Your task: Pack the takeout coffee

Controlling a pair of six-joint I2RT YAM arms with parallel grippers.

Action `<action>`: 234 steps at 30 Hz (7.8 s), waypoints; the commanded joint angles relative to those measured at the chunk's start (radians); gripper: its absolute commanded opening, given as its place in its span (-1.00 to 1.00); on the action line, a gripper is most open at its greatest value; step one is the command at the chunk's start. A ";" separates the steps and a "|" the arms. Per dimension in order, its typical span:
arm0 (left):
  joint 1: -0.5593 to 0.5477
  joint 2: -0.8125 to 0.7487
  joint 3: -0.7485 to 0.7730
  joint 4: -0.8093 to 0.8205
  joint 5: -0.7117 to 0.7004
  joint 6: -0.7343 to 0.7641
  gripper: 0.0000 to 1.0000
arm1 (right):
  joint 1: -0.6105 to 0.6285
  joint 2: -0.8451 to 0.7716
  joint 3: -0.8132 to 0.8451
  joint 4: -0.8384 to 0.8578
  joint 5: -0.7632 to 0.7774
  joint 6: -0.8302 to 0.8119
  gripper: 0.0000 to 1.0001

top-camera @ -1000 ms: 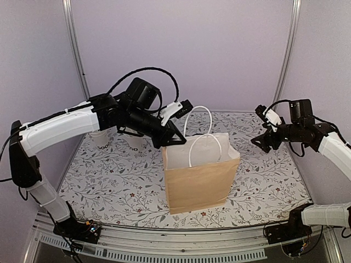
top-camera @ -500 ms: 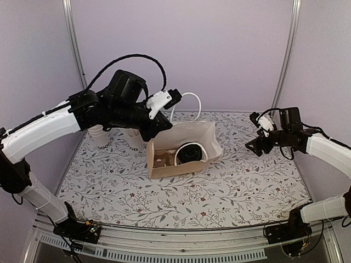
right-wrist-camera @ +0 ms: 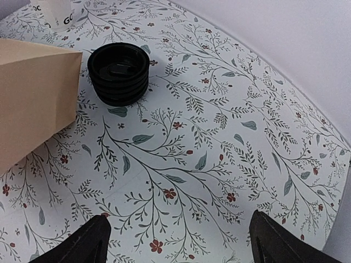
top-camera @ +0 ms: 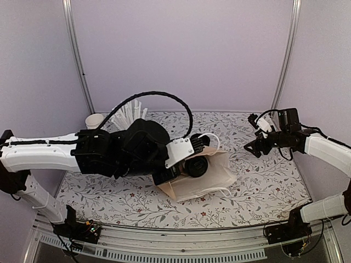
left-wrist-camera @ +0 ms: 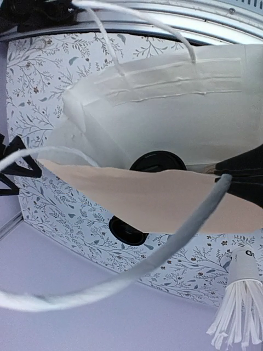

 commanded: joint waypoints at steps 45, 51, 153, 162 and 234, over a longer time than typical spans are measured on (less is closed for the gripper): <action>0.357 -0.366 -0.305 0.307 0.015 -0.193 0.47 | -0.003 0.055 0.020 -0.049 -0.117 -0.028 0.85; 0.439 -0.434 -0.414 0.323 -0.017 -0.344 0.59 | -0.003 0.036 0.027 -0.014 -0.017 0.003 0.98; 0.668 0.468 0.350 0.054 -0.096 -0.358 -0.80 | 0.003 0.056 -0.030 0.021 0.054 -0.062 0.89; 0.662 0.415 0.359 0.038 -0.106 -0.338 -1.00 | 0.002 0.063 -0.030 0.018 0.053 -0.062 0.87; 0.687 0.270 0.573 -0.195 -0.052 -0.291 -1.00 | 0.029 0.124 -0.014 -0.012 0.061 -0.075 0.83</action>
